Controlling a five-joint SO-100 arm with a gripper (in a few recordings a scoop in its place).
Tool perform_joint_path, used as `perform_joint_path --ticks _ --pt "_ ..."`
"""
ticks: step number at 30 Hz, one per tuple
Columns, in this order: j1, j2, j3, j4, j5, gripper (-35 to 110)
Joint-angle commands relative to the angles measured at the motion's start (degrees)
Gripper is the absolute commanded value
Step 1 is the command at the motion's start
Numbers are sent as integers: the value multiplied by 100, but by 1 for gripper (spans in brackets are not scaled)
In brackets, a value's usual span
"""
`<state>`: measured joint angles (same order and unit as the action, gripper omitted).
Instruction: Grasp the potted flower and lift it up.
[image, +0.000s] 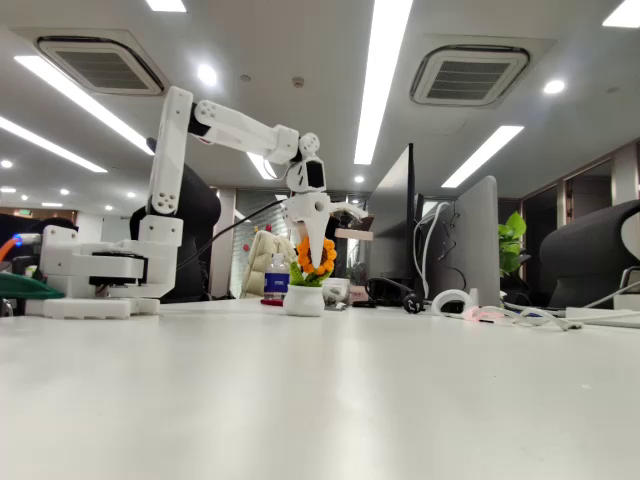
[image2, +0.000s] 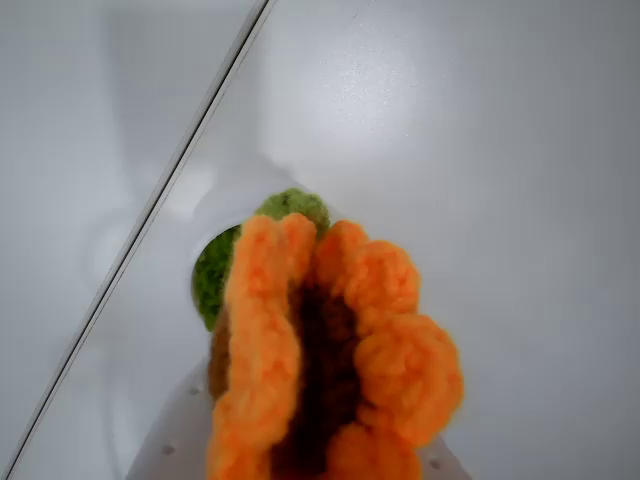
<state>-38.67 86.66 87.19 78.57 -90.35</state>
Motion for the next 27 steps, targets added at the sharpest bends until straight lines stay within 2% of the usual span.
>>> perform_joint_path --ticks 1,13,20,27 --pt "-123 62 26 35 -9 0" --pt "-62 1002 -79 88 -343 0" --pt "325 1916 -141 791 -457 0" --pt "1274 3217 -114 1679 -650 0"
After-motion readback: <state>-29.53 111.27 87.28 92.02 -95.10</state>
